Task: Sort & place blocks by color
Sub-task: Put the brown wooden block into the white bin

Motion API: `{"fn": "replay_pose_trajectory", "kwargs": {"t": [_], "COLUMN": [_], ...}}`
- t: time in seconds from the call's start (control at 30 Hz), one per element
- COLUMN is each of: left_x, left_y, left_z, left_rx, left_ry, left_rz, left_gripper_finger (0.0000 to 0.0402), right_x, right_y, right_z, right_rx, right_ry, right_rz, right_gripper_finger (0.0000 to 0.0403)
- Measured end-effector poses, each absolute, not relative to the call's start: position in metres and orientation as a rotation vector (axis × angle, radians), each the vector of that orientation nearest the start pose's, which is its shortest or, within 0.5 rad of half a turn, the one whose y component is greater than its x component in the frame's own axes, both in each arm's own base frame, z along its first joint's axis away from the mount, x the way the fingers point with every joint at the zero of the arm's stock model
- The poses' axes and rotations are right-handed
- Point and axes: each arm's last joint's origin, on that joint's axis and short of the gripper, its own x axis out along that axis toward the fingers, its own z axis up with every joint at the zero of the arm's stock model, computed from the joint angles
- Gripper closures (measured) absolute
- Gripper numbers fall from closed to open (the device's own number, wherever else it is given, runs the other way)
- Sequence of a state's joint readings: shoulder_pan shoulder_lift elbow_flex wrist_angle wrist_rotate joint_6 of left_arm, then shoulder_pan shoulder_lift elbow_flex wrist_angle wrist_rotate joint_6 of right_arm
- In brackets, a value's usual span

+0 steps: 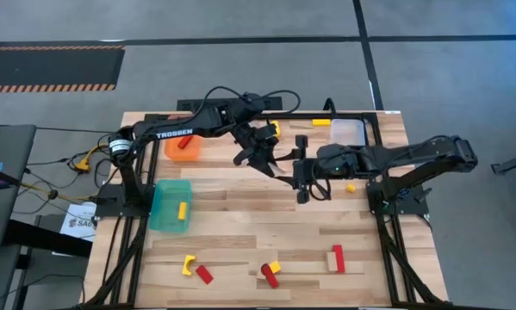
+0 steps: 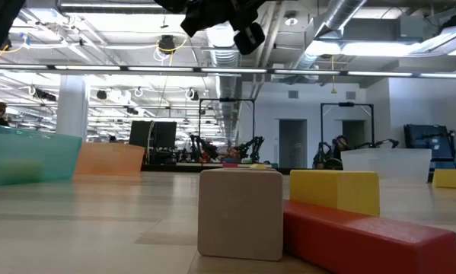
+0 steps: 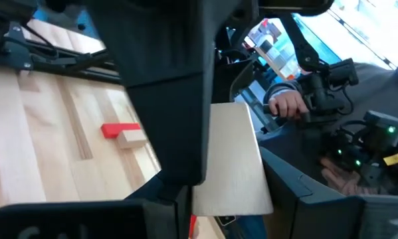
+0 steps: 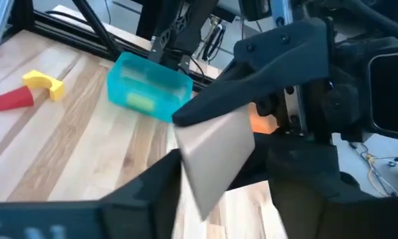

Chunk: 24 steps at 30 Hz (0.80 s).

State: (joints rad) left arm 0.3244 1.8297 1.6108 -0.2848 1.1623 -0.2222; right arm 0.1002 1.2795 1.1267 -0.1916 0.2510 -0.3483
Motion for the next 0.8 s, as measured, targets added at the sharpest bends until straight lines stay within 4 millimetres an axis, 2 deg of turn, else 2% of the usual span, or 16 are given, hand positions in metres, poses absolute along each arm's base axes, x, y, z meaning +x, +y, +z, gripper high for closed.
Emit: {"fn": "replay_pose_trajectory", "kwargs": {"t": [0.2, 0.37, 0.53, 0.67, 0.8], "left_x": [0.396, 0.397, 0.397, 0.384, 0.363], "left_y": [0.109, 0.109, 0.119, 0.153, 0.191], "left_z": [0.326, 0.325, 0.326, 0.322, 0.313], "left_rx": [-0.567, -0.587, -0.533, -0.592, -0.670], "left_ry": [0.478, 0.489, 0.455, 0.476, 0.527], "left_rz": [-0.738, -0.711, -0.620, -0.469, -0.294], "left_gripper_finger": [0.0301, 0.0293, 0.0181, 0.0106, 0.0080], "right_x": [0.283, 0.280, 0.271, 0.247, 0.220], "right_y": [0.025, 0.025, 0.026, 0.020, 0.006], "right_z": [0.346, 0.345, 0.346, 0.353, 0.351], "right_rx": [-0.423, -0.426, -0.333, -0.216, -0.080], "right_ry": [0.373, 0.391, 0.423, 0.475, 0.607], "right_rz": [-0.097, -0.096, -0.094, -0.108, -0.192], "right_gripper_finger": [0.0273, 0.0319, 0.0332, 0.0344, 0.0375]}}
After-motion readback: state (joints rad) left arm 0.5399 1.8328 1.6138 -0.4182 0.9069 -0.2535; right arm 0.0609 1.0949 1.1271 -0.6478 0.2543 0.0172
